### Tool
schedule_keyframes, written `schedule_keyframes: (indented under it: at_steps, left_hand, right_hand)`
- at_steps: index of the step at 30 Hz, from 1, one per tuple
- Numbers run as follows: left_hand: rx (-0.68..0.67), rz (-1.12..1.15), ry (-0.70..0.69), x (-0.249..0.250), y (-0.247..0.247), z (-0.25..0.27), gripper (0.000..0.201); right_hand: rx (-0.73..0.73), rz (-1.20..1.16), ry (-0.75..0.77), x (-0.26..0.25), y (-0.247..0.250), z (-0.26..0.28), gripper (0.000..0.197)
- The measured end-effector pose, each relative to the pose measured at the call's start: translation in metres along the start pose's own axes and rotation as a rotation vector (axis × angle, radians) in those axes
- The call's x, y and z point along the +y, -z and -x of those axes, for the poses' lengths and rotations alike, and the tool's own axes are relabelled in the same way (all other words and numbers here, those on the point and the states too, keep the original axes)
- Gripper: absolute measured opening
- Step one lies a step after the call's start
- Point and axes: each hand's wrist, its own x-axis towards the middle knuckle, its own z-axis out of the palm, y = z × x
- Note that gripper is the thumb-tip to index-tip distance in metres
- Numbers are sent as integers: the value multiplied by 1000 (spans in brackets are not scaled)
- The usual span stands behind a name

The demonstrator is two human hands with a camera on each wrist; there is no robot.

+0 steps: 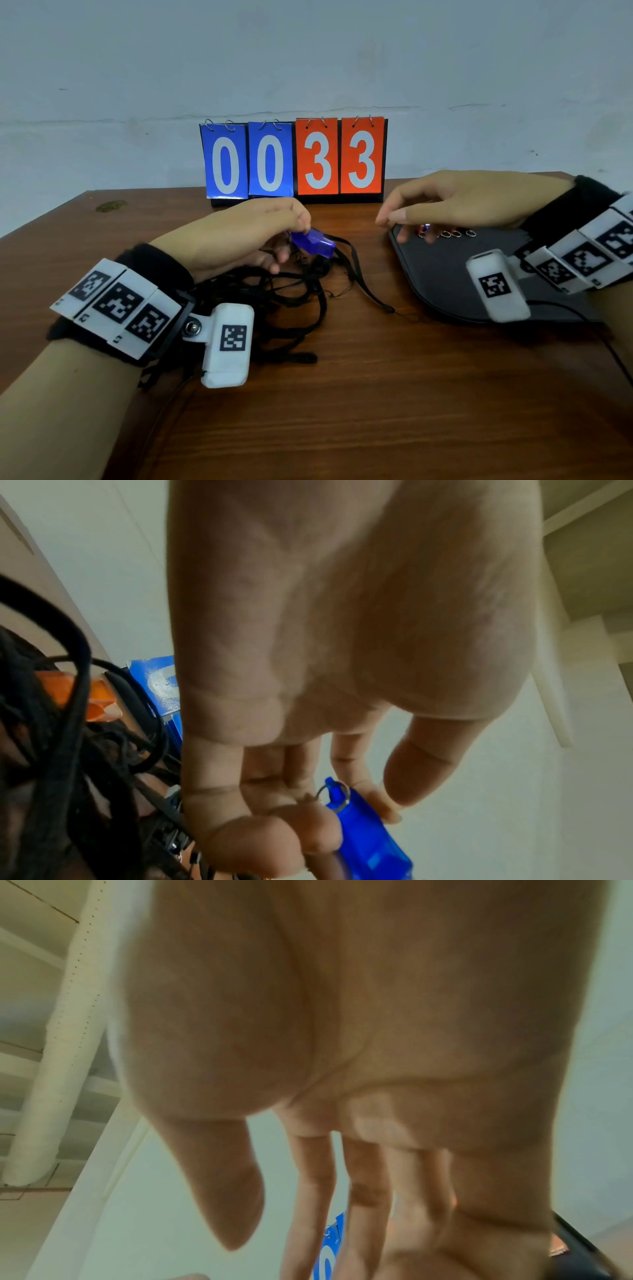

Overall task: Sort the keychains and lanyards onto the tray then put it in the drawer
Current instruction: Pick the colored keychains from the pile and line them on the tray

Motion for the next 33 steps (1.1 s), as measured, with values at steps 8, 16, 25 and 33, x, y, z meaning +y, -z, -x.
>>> schedule_keyframes:
  at_steps: [8,16,25,33]
  left_hand:
    - [-93,78,-37,0,-1,0,12]
    - [-118,65,-125,2,1,3,28]
    - [-208,41,-104,0,1,4,32]
    - [-134,134,-144,1,5,5,35]
  right_hand:
    - [-119,-129,118,-18,-2,9,30]
    - [-141,-206,120,-17,-6,8,33]
    - [-66,-256,150,-16,-8,7,37]
    - [-155,-310,160,-17,-8,7,47]
